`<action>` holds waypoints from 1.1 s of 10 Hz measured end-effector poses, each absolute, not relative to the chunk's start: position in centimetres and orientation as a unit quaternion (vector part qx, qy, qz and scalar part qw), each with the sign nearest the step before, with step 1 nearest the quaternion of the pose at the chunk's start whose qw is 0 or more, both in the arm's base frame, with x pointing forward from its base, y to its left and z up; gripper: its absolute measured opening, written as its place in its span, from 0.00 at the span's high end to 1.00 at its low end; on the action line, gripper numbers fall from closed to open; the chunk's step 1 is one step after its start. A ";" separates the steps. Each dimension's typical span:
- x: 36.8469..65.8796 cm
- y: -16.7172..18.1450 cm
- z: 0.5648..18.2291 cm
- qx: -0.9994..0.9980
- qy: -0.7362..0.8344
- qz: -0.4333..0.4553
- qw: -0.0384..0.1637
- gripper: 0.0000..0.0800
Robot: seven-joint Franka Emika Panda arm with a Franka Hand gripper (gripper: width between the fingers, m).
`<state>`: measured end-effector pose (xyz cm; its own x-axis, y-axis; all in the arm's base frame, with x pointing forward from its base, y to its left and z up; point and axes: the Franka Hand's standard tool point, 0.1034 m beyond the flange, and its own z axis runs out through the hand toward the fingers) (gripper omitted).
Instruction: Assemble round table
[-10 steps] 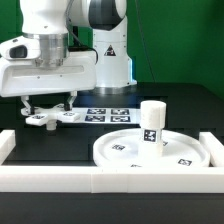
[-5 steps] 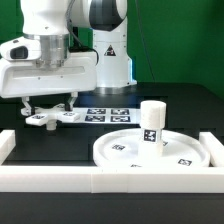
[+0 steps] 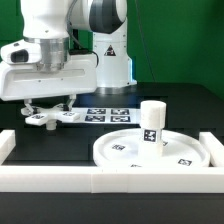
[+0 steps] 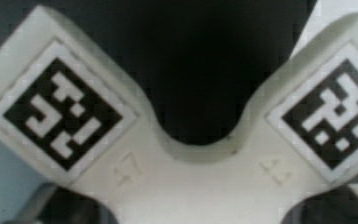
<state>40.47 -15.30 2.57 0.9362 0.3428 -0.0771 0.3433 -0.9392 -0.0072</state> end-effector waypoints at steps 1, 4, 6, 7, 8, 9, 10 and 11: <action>40.5 -15.3 2.6 0.984 0.174 -0.038 0.003 0.46; 41.0 -15.0 2.9 0.983 0.178 -0.034 0.005 0.45; 42.7 -12.7 4.8 0.985 0.171 -0.026 0.002 0.45; 43.9 -10.8 6.3 0.986 0.165 -0.019 -0.001 0.45; 45.2 -9.0 7.7 0.987 0.159 -0.016 -0.004 0.45; 46.6 -7.2 9.2 0.989 0.147 -0.016 -0.008 0.45; 48.3 -5.5 10.6 0.991 0.135 -0.012 -0.010 0.45; 50.1 -3.8 12.0 0.994 0.108 -0.011 -0.012 0.45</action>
Offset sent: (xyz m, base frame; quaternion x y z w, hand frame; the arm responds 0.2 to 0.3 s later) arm 0.0122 0.0028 0.0118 -0.0159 0.0073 -0.0116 0.9998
